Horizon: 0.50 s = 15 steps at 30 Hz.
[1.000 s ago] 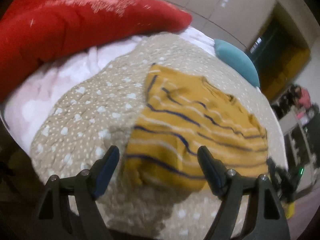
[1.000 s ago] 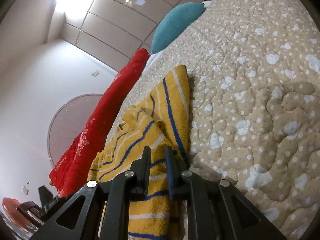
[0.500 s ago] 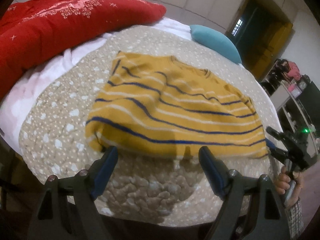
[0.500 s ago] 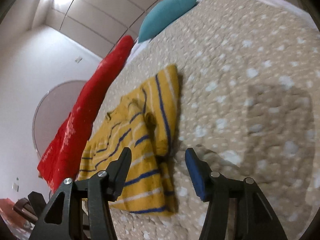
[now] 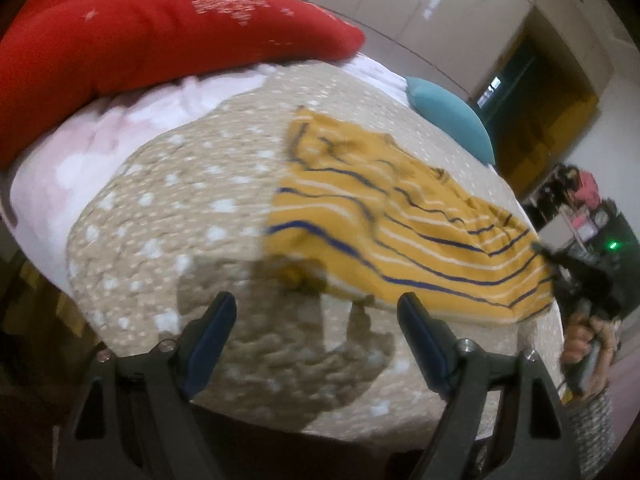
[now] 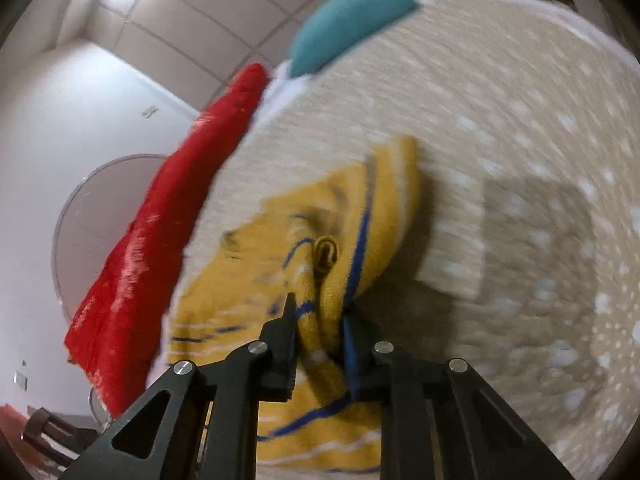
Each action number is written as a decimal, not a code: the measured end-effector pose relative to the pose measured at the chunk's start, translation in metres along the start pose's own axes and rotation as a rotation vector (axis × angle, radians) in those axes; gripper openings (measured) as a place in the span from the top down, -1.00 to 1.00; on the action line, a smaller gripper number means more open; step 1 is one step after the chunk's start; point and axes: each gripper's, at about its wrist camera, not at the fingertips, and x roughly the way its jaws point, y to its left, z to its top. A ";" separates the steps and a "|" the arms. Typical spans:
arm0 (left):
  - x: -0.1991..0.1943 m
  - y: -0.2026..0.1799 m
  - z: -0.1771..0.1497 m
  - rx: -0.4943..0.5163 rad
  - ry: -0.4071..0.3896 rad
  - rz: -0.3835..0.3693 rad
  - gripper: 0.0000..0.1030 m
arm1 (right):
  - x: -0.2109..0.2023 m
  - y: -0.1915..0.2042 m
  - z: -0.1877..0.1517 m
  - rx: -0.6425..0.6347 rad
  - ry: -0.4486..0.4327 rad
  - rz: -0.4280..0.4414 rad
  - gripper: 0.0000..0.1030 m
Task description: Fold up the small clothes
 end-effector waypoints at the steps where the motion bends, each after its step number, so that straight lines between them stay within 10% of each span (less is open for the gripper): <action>1: -0.001 0.007 -0.001 -0.015 -0.002 -0.003 -0.59 | 0.000 0.022 0.003 -0.027 0.000 0.014 0.62; 9: -0.015 0.058 -0.011 -0.127 -0.031 -0.018 -0.59 | 0.082 0.206 -0.029 -0.374 0.118 0.014 0.63; 15: -0.019 0.085 -0.018 -0.176 -0.025 -0.009 -0.59 | 0.187 0.252 -0.095 -0.527 0.274 -0.104 0.64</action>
